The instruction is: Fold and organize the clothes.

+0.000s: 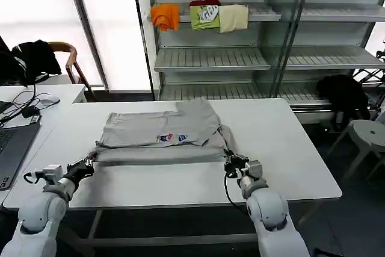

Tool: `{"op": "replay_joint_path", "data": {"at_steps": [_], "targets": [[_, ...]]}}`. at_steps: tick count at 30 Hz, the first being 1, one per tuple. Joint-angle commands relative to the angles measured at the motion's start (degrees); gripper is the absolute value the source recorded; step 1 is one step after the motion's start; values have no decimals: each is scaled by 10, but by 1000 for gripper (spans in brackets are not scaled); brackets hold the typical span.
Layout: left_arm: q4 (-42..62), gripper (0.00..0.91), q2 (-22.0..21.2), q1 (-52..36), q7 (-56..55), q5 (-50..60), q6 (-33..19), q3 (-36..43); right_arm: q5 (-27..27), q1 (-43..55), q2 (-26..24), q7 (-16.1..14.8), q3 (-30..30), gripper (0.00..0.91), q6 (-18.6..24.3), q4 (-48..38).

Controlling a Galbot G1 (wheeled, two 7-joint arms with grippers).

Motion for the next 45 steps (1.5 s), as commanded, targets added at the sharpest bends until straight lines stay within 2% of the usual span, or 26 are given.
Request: {"op": "replay_joint_path", "data": {"at_steps": [1, 10, 18, 19, 20, 21, 22, 29, 36, 39, 43, 45], "targets": [[-158, 0, -6, 180, -5, -32, 2, -63, -4, -143, -21, 3, 2, 0, -3, 133], [-177, 0, -13, 240, -10, -34, -16, -99, -21, -191, -24, -6, -1, 0, -2, 152], [-173, 10, -22, 253, -21, -11, -31, -86, -25, -195, -16, -9, -5, 0, -2, 148], [-172, 10, -22, 251, -22, -7, -36, -84, -25, -196, -16, -8, -5, 101, -2, 148], [-169, 20, -23, 248, -23, -3, -38, -82, -33, -197, -15, -8, -4, 907, -2, 147], [-167, 302, -25, 247, -26, 2, -40, -81, -35, -199, -14, -7, -4, 907, -2, 146], [-166, 907, -26, 245, -28, 8, -44, -78, -35, -201, -11, -4, -2, 907, -1, 146], [-159, 907, -30, 222, -51, 35, -57, -82, -40, -198, 1, 9, 20, 907, 11, 167], [-111, 907, -11, 146, -43, 39, -60, -73, -34, -99, 7, 24, 26, 907, -1, 155], [-85, 907, -6, 91, -41, -1, -55, -63, -17, -41, 9, 28, 20, 907, -2, 120], [-44, 907, -4, 9, -13, -38, -55, -34, 25, 58, 21, 28, 3, 907, -3, 33], [-15, 907, -4, -38, -6, -42, -45, -15, 33, 130, 37, 25, -12, 907, -3, -47]]}}
